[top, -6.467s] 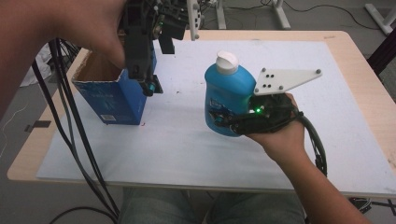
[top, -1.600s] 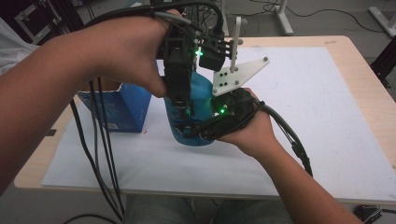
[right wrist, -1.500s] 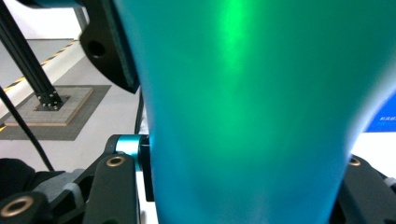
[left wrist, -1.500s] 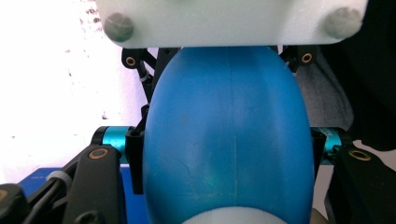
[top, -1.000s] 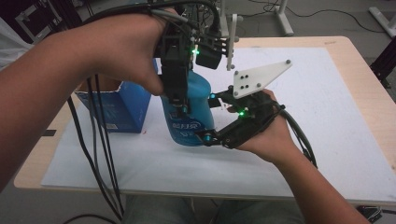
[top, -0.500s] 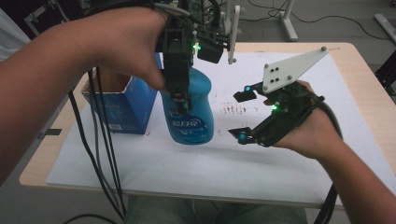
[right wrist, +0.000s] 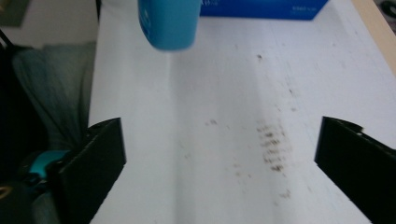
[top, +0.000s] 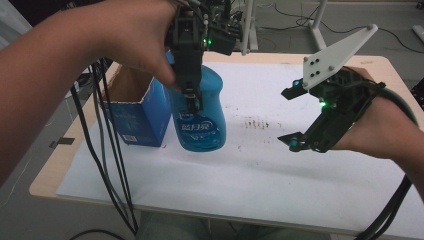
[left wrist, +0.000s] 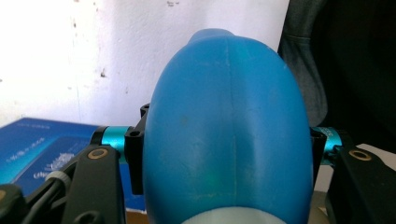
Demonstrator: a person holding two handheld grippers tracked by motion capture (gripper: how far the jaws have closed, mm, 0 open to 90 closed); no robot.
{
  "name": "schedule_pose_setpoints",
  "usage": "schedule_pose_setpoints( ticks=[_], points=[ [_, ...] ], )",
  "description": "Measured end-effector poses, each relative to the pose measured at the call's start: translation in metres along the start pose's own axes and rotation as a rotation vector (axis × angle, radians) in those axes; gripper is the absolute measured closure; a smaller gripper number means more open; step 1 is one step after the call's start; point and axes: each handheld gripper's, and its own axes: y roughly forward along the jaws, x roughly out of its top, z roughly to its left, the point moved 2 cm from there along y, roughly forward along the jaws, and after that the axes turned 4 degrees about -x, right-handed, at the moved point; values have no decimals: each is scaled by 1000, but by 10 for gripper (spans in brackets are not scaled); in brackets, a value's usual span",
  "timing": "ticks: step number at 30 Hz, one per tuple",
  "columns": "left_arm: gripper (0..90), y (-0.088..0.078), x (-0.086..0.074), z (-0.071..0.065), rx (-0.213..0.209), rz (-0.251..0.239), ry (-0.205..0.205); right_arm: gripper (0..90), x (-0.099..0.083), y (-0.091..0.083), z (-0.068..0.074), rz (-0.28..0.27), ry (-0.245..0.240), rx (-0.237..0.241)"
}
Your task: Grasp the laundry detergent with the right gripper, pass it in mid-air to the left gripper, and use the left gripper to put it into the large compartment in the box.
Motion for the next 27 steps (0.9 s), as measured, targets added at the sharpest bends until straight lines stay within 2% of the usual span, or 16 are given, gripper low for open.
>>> schedule_pose_setpoints(
  ticks=[2, 5, 11, 16, 19, 24, 26, 27],
  points=[
    [394, -4, -3, 3, -4, -9, -26, 6, 2, -4, -4, 50, -19, -7],
    [393, -16, -7, 7, -2, -23, -61, 5, 5, -14, -11, 96, -43, -29],
    [392, -46, -18, 15, -24, -79, -165, 5, 13, -34, -21, 196, -88, -56],
    [391, -71, -29, 21, -29, -125, -267, 5, 17, -48, -28, 296, -104, -45],
    [392, -84, -38, 24, -26, -146, -318, 6, 17, -56, -32, 341, -97, -27],
    [392, -104, -58, 30, -22, -190, -414, 6, 15, -62, -36, 385, -93, 1],
    [392, -110, -67, 33, -15, -207, -466, 6, 14, -62, -36, 397, -94, 10],
    [392, -110, -67, 33, -15, -207, -466, 6, 14, -62, -36, 397, -94, 10]
  ],
)
